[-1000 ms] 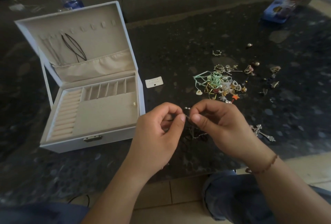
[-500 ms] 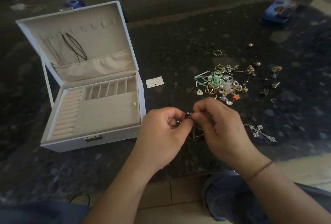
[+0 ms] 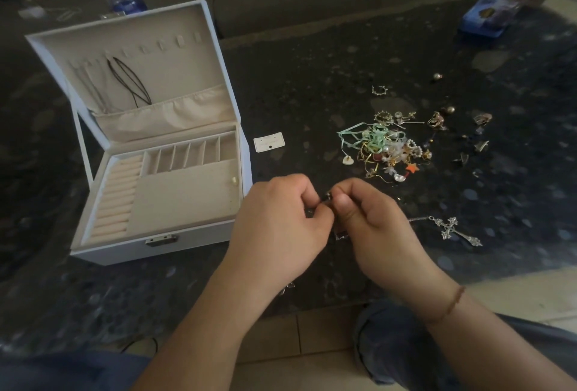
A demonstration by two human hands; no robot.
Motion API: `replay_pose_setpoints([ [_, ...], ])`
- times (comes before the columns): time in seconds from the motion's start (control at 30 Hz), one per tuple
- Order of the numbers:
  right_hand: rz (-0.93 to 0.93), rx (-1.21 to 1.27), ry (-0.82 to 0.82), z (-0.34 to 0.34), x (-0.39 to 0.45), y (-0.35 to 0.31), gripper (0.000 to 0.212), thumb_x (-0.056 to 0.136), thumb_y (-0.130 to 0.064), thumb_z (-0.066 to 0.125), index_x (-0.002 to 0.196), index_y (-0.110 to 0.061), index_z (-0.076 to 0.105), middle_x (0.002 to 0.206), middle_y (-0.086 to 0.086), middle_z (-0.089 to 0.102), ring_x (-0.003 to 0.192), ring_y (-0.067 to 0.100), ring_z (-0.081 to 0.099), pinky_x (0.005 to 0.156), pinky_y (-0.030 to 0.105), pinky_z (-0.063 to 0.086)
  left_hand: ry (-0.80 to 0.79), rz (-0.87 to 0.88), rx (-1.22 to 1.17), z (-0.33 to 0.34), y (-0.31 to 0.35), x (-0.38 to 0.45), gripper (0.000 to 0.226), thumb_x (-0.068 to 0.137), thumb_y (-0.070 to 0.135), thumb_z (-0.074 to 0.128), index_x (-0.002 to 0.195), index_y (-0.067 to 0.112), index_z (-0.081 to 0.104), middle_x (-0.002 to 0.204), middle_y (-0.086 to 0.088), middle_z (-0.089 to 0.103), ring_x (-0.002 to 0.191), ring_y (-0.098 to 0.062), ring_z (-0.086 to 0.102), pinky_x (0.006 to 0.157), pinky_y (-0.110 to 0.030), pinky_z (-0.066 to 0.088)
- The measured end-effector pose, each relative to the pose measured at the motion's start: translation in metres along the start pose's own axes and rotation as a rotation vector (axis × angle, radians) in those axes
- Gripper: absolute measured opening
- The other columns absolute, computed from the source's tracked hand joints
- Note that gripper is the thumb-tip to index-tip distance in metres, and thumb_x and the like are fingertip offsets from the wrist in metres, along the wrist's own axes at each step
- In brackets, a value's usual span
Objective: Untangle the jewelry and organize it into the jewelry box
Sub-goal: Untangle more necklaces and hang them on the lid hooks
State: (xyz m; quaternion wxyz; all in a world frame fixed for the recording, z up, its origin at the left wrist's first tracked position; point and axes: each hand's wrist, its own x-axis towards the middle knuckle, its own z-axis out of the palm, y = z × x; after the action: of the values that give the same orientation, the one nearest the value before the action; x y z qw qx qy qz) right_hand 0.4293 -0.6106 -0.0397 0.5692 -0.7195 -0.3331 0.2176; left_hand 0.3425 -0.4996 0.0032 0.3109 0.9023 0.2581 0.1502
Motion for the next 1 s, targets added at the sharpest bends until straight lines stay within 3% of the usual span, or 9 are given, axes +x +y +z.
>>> replay_pose_setpoints([
  [0.13, 0.064, -0.004, -0.045, -0.011, 0.003, -0.001, 0.019, 0.101, -0.025, 0.049, 0.086, -0.021, 0.061, 0.081, -0.004, 0.056, 0.067, -0.003, 0.048, 0.064, 0.017, 0.04, 0.014, 0.088, 0.156, -0.003, 0.007, -0.004, 0.022, 0.085, 0.028, 0.07, 0.068, 0.027, 0.056, 0.046, 0.01, 0.044, 0.043, -0.009, 0.046, 0.045, -0.023, 0.038],
  [0.27, 0.181, 0.102, -0.257, -0.022, 0.003, -0.002, 0.038, 0.093, -0.048, 0.042, 0.085, -0.019, 0.066, 0.084, 0.024, 0.059, 0.077, 0.027, 0.054, 0.079, 0.053, 0.047, 0.021, 0.128, 0.206, -0.005, 0.011, -0.004, 0.02, 0.086, 0.03, 0.069, 0.072, 0.03, 0.055, 0.049, 0.013, 0.043, 0.044, -0.008, 0.046, 0.047, -0.018, 0.032],
  [0.43, 0.208, 0.363, -0.397, -0.032, 0.002, -0.01, 0.054, 0.099, -0.054, 0.032, 0.064, -0.018, 0.053, 0.074, 0.001, 0.055, 0.074, 0.011, 0.053, 0.073, 0.02, 0.044, 0.021, 0.157, 0.165, -0.008, 0.007, -0.002, 0.017, 0.085, 0.029, 0.068, 0.073, 0.028, 0.056, 0.046, 0.011, 0.04, 0.042, -0.009, 0.043, 0.048, -0.024, 0.039],
  [0.5, 0.192, 0.46, -0.406, -0.037, 0.003, -0.011, 0.061, 0.091, -0.065, 0.031, 0.06, -0.016, 0.052, 0.081, 0.005, 0.056, 0.08, 0.014, 0.054, 0.077, 0.022, 0.045, 0.024, 0.17, 0.133, -0.009, 0.005, -0.001, 0.017, 0.085, 0.029, 0.068, 0.073, 0.028, 0.056, 0.045, 0.013, 0.039, 0.041, -0.008, 0.042, 0.048, -0.023, 0.037],
  [0.57, 0.149, 0.458, -0.367, -0.044, 0.004, -0.013, 0.065, 0.081, -0.077, 0.045, 0.059, -0.016, 0.054, 0.093, 0.01, 0.059, 0.089, 0.017, 0.056, 0.085, 0.029, 0.046, 0.021, 0.165, 0.11, -0.01, 0.003, 0.0, 0.017, 0.085, 0.028, 0.071, 0.073, 0.028, 0.059, 0.046, 0.014, 0.041, 0.041, -0.008, 0.043, 0.048, -0.021, 0.034],
  [0.67, 0.062, 0.36, -0.212, -0.053, 0.005, -0.01, 0.069, 0.069, -0.069, 0.07, 0.068, -0.001, 0.057, 0.102, 0.005, 0.061, 0.096, 0.015, 0.057, 0.091, 0.035, 0.042, 0.003, 0.165, 0.105, -0.011, 0.0, 0.0, 0.014, 0.086, 0.028, 0.072, 0.075, 0.028, 0.063, 0.047, 0.016, 0.043, 0.042, -0.006, 0.045, 0.05, -0.018, 0.035],
  [0.77, -0.006, 0.442, -0.175, -0.054, 0.006, -0.007, 0.069, 0.075, -0.056, 0.072, 0.075, 0.011, 0.053, 0.095, 0.013, 0.061, 0.094, 0.023, 0.056, 0.089, 0.038, 0.043, -0.036, 0.168, 0.088, -0.011, -0.001, 0.0, 0.011, 0.087, 0.029, 0.072, 0.079, 0.029, 0.066, 0.047, 0.018, 0.042, 0.044, -0.004, 0.047, 0.052, -0.015, 0.034],
  [0.87, -0.057, 0.552, -0.202, -0.046, 0.005, -0.012, 0.037, 0.085, -0.042, 0.063, 0.068, -0.01, 0.059, 0.073, 0.008, 0.06, 0.077, 0.027, 0.056, 0.076, 0.03, 0.049, -0.055, 0.205, 0.071, -0.011, -0.002, 0.0, 0.009, 0.087, 0.027, 0.074, 0.08, 0.026, 0.069, 0.046, 0.02, 0.038, 0.044, -0.002, 0.046, 0.052, -0.014, 0.032],
  [1.0, -0.031, 0.568, -0.145, -0.039, 0.005, -0.013, 0.025, 0.089, -0.028, 0.054, 0.072, -0.011, 0.06, 0.057, 0.005, 0.041, 0.055, 0.023, 0.041, 0.058, 0.033, 0.043, -0.111, 0.281, 0.068, -0.013, -0.003, 0.0, 0.006, 0.087, 0.025, 0.075, 0.083, 0.023, 0.071, 0.043, 0.021, 0.037, 0.046, 0.003, 0.047, 0.052, -0.015, 0.034],
])
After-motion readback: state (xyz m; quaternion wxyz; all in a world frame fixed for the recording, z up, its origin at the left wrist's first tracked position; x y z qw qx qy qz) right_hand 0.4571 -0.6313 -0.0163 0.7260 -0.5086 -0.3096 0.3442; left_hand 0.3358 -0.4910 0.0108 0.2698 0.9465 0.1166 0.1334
